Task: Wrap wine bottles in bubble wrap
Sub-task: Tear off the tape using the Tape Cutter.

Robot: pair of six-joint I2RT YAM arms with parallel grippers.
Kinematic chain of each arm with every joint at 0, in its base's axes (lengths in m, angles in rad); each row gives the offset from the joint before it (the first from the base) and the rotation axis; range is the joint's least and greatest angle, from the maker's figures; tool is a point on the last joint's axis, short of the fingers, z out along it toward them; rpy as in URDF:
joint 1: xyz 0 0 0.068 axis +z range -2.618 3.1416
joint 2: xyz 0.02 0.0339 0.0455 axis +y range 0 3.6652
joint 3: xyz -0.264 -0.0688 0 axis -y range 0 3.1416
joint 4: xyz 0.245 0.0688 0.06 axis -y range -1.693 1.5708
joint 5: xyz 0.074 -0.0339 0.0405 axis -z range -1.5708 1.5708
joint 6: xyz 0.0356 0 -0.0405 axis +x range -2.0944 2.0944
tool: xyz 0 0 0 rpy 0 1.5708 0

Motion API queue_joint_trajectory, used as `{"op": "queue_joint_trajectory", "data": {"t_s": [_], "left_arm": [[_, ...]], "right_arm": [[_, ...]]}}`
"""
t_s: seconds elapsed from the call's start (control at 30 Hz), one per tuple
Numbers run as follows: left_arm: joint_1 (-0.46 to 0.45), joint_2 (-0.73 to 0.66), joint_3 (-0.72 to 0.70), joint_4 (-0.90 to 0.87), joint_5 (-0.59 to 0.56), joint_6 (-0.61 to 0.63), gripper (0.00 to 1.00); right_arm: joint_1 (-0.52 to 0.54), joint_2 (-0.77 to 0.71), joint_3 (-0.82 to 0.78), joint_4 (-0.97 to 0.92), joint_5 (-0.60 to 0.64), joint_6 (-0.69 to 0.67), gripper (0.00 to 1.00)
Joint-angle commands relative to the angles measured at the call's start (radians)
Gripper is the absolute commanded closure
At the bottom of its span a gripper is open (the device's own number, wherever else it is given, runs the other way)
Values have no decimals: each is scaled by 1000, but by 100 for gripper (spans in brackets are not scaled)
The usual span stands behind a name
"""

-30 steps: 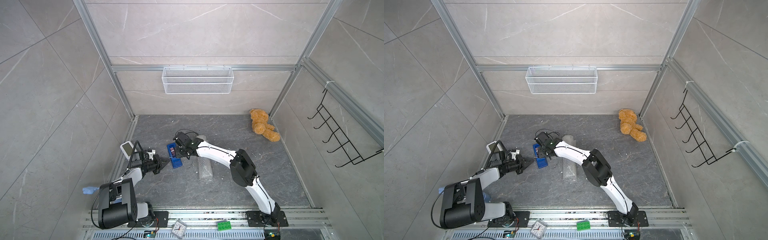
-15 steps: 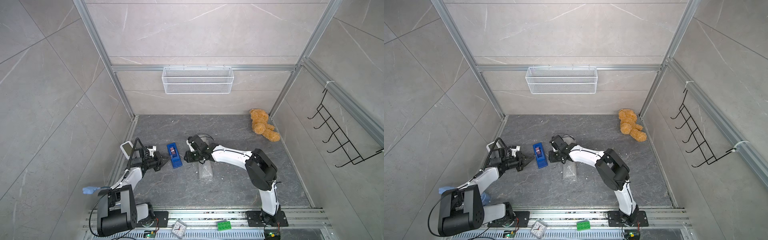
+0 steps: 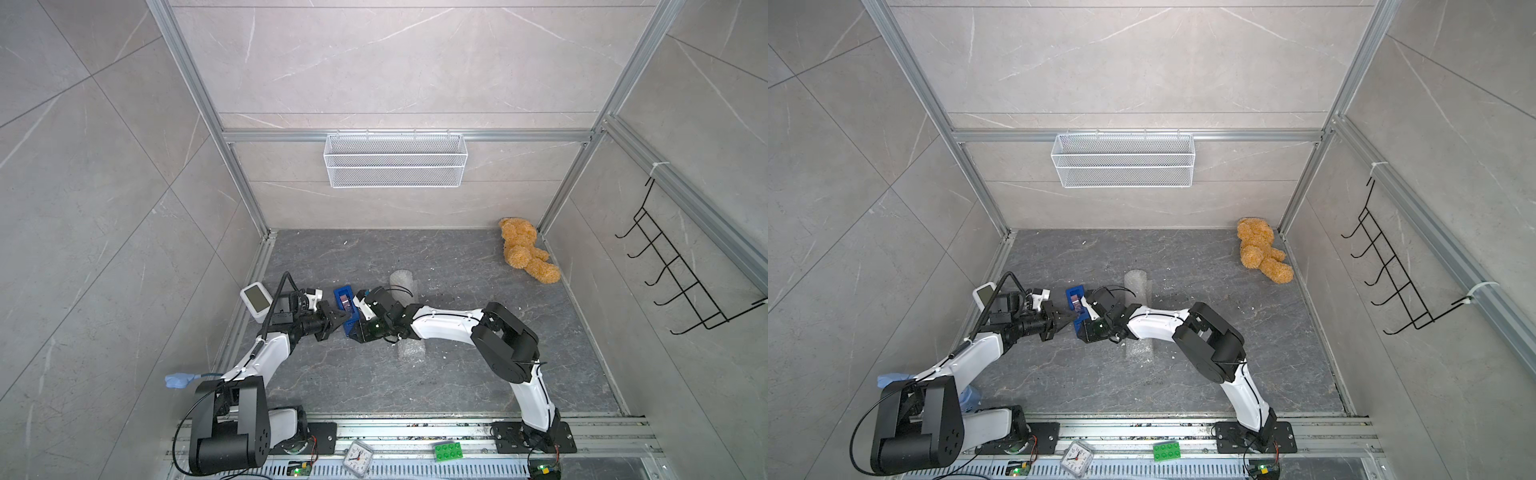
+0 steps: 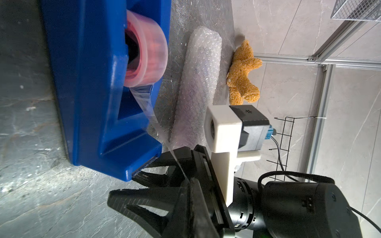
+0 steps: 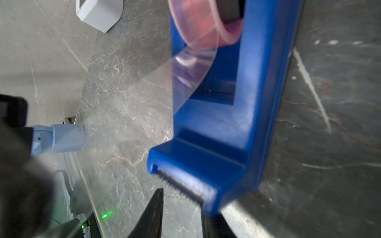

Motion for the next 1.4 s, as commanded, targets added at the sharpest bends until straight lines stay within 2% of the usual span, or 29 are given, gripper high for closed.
{"op": "queue_joint_trajectory", "data": {"t_s": [0.0, 0.3, 0.63, 0.9, 1.0, 1.13, 1.37], "left_arm": [[-9, -32, 2, -18, -15, -12, 100], [-30, -72, -47, 4, -37, -40, 100], [-62, -104, -101, 30, -60, -69, 100], [-63, -89, -118, 75, -50, -91, 100], [-63, -88, -113, 80, -44, -91, 100], [-63, -92, -116, 80, -37, -91, 100], [-64, -101, -139, 80, -34, -90, 100]], "right_arm": [[-2, 38, 36, 48, -6, 23, 70], [-2, 82, 32, 127, 5, 21, 76], [-1, 84, -6, 218, 18, 27, 77], [-17, -76, -181, 214, 37, -1, 61], [-30, -110, -219, 176, 38, -26, 61], [-49, -78, -224, 195, 26, -27, 63], [-52, -7, -151, 249, 14, -9, 68]]}}
